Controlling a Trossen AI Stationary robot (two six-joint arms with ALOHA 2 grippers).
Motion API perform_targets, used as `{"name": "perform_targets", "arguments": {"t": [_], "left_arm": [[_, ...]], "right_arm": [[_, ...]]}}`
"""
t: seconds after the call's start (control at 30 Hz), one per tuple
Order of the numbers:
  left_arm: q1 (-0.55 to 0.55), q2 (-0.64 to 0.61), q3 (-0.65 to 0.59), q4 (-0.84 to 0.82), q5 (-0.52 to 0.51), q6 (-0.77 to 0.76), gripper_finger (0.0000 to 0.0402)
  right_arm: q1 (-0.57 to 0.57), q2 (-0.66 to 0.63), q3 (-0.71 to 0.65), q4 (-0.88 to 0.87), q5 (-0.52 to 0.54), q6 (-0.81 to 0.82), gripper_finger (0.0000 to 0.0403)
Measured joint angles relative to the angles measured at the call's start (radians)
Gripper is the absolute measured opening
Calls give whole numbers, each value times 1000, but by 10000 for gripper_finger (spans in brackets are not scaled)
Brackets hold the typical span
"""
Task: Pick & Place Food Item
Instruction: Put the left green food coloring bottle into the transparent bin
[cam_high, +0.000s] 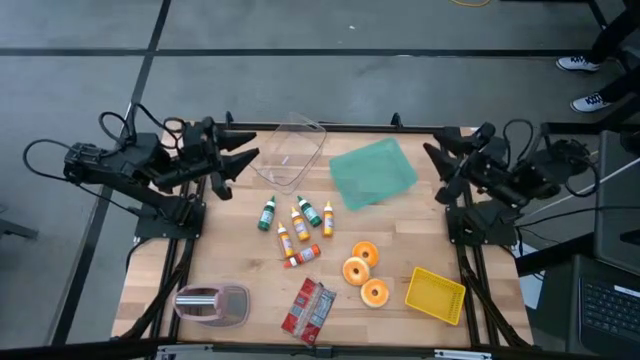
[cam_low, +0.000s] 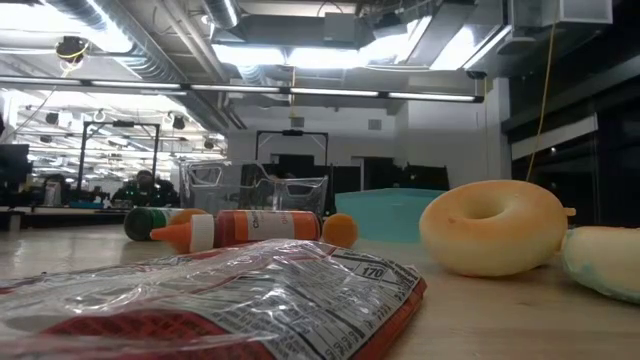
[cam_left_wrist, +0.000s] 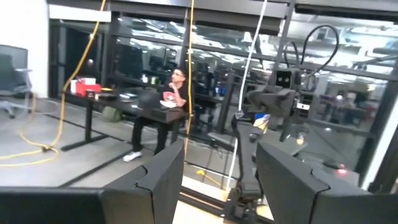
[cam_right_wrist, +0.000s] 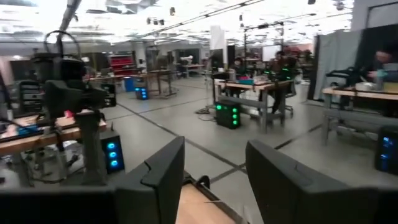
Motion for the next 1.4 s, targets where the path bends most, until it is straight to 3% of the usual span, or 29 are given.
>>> {"name": "perform_targets", "arguments": {"t": [0.13, 0.23, 0.4, 0.67, 1.17, 1.27, 1.4], "left_arm": [[0, 15, 0, 0, 32, -10, 194], [0, 25, 0, 8, 67, -10, 194], [1, 58, 0, 71, -81, -67, 194], [12, 73, 0, 89, -104, -74, 191], [80, 75, 0, 108, -218, -21, 197], [84, 75, 0, -37, -192, -84, 197], [71, 76, 0, -423, -181, -339, 194]], "right_arm": [[-19, 18, 0, 0, -68, -1, 168], [-32, 32, 0, 20, -53, -33, 168], [-54, 49, 0, 91, -33, -70, 168], [-74, 49, 0, 174, -45, -188, 168], [-172, 62, 0, 273, -161, -143, 168], [-181, 72, 0, 271, -161, -147, 168], [-192, 81, 0, 271, -161, -147, 168]]}}
